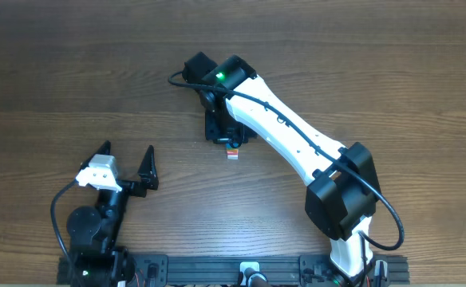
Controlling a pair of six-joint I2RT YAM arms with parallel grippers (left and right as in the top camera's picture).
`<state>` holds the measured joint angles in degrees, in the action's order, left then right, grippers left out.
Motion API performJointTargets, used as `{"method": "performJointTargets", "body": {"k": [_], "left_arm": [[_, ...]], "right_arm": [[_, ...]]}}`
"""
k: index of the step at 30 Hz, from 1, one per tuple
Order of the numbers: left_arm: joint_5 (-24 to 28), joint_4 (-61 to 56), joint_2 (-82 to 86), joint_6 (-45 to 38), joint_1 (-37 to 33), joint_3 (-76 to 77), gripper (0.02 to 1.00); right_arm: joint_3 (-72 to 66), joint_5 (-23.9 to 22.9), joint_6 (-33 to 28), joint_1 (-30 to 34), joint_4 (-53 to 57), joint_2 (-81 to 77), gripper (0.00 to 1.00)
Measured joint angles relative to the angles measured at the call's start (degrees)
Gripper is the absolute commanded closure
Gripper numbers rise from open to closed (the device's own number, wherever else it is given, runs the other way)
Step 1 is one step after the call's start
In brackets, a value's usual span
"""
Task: Stack Cubes
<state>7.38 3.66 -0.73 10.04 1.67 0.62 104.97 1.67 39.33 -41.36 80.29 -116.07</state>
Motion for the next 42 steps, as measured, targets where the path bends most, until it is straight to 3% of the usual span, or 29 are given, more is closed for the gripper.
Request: {"method": "performJointTargets", "body": {"k": [33, 42], "left_arm": [[-0.02, 0.00, 0.00, 0.00, 0.00, 0.00, 0.020], [-0.02, 0.00, 0.00, 0.00, 0.00, 0.02, 0.020]], "right_arm": [[-0.33, 0.00, 0.74, 0.00, -1.09, 0.09, 0.717], [-0.31, 0.11, 0.92, 0.00, -1.09, 0.09, 0.603]]}}
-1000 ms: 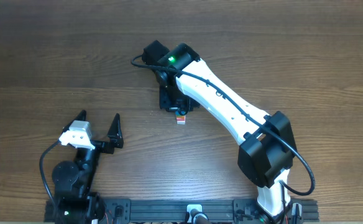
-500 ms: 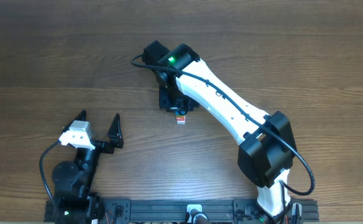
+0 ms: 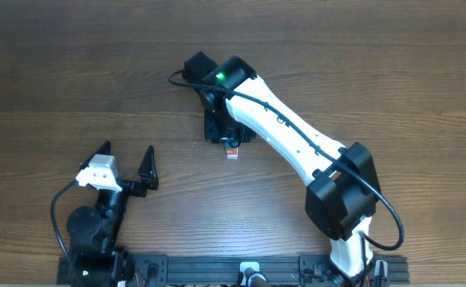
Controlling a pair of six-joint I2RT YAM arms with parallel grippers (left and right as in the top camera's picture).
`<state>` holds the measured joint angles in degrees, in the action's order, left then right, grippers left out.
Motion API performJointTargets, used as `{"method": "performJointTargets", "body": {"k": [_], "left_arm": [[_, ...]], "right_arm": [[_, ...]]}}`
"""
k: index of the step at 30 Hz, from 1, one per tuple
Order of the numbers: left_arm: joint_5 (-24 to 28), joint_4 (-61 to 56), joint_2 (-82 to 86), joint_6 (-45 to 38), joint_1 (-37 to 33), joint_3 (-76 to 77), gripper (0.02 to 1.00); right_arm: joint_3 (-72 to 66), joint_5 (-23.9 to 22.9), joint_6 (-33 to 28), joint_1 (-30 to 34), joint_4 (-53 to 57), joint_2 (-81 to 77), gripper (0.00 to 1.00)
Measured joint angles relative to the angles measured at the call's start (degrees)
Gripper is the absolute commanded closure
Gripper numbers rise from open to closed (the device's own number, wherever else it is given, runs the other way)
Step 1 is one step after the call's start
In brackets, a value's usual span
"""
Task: Stack Cubes
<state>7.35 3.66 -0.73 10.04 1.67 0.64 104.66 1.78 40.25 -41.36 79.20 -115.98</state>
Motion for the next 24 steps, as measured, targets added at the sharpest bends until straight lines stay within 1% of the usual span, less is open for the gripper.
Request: {"method": "performJointTargets", "body": {"k": [4, 6, 7, 9, 11, 14, 15, 17, 21, 24], "left_arm": [[0.00, 0.00, 0.00, 0.00, 0.00, -0.02, 0.023], [0.00, 0.00, 0.00, 0.00, 0.00, -0.02, 0.020], [0.00, 0.00, 0.00, 0.00, 0.00, 0.00, 0.020], [0.00, 0.00, 0.00, 0.00, 0.00, -0.02, 0.020], [0.00, 0.00, 0.00, 0.00, 0.00, -0.02, 0.020], [0.02, 0.00, 0.00, 0.00, 0.00, 0.00, 0.020], [0.00, 0.00, 0.00, 0.00, 0.00, 0.00, 0.023], [0.00, 0.00, 0.00, 0.00, 0.00, -0.02, 0.023], [0.00, 0.00, 0.00, 0.00, 0.00, -0.02, 0.020], [0.00, 0.00, 0.00, 0.00, 0.00, -0.02, 0.020]], "right_arm": [[-0.02, 0.04, 0.02, 0.00, 0.00, 0.00, 0.549], [-0.02, 0.04, -0.02, 0.00, 0.00, 0.00, 0.514], [-0.02, 0.04, 0.02, 0.00, -0.02, 0.00, 0.481], [-0.02, 0.00, -0.17, 0.00, -0.09, 0.00, 0.389], [-0.02, 0.02, -0.02, 0.02, -0.50, 0.00, 0.325], [-0.02, 0.00, -1.07, 0.35, -2.56, 0.00, 0.198], [-0.02, -0.04, -1.40, 0.48, -3.30, 0.00, 0.115], [-0.02, -0.28, -2.36, 1.14, -5.05, 0.00, 0.012], [-0.02, -1.14, -4.96, 3.93, -9.18, 0.00, 0.009], [-0.02, -3.08, -7.15, 7.52, -11.69, 0.00, 0.007]]}}
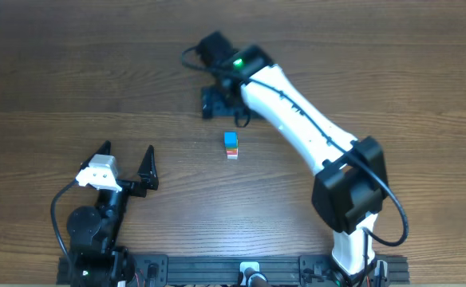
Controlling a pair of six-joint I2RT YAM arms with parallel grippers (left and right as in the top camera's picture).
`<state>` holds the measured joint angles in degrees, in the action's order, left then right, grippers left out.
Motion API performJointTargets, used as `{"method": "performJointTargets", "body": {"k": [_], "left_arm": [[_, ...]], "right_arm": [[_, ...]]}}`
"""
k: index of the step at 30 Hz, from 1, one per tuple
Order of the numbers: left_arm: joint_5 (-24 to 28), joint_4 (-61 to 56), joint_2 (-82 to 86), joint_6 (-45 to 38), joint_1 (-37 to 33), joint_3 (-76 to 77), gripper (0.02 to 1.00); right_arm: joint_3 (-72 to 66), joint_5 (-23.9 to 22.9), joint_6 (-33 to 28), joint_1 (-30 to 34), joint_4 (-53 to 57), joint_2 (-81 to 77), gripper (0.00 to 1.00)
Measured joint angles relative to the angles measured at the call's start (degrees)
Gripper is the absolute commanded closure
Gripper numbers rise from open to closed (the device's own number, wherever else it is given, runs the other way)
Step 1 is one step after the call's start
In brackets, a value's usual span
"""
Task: Stack Cubes
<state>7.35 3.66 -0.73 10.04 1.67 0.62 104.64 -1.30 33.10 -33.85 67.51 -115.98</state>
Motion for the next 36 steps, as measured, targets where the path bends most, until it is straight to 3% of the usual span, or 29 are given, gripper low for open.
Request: {"method": "performJointTargets", "body": {"k": [8, 21, 30, 36], "left_arm": [[0.00, 0.00, 0.00, 0.00, 0.00, 0.00, 0.023], [0.00, 0.00, 0.00, 0.00, 0.00, 0.00, 0.020], [0.00, 0.00, 0.00, 0.00, 0.00, 0.02, 0.020], [0.02, 0.00, 0.00, 0.00, 0.00, 0.00, 0.023]], "right_arm": [[0.00, -6.12, -7.32, 11.63, -4.48, 0.00, 0.009], [-3.54, -7.96, -18.88, 31.50, -10.32, 4.79, 0.007], [-26.62, -8.39, -23.30, 37.07, -24.76, 29.90, 0.007], [-45.64, -7.69, -26.64, 35.08, -37.00, 46.84, 0.007]]}}
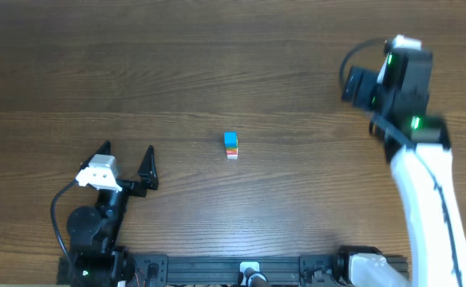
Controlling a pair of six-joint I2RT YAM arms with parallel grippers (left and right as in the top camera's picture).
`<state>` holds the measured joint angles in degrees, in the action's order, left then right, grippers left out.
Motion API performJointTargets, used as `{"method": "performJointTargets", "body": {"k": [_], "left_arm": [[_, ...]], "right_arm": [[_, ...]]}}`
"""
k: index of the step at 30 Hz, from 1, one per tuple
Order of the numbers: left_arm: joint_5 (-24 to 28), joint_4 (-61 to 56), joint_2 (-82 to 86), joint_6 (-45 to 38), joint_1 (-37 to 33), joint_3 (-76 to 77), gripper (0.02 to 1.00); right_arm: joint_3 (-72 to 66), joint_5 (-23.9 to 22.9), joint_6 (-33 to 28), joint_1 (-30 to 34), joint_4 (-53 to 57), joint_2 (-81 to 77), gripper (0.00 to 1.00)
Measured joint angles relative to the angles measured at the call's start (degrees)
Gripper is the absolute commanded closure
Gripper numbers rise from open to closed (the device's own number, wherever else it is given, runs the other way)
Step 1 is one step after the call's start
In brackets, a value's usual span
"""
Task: Stack Cubes
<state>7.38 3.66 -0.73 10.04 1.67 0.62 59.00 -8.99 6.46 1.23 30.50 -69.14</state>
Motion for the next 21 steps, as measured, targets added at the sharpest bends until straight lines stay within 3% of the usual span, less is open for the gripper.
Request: {"method": "performJointTargets", "body": {"k": [9, 21], "left_arm": [[0.00, 0.00, 0.00, 0.00, 0.00, 0.00, 0.020], [0.00, 0.00, 0.00, 0.00, 0.00, 0.00, 0.023]], "right_arm": [[-24.61, 2.82, -5.46, -6.99, -16.37, 24.44, 0.007], [-40.89, 3.04, -6.67, -7.43, -19.54, 43.78, 0.009]]}}
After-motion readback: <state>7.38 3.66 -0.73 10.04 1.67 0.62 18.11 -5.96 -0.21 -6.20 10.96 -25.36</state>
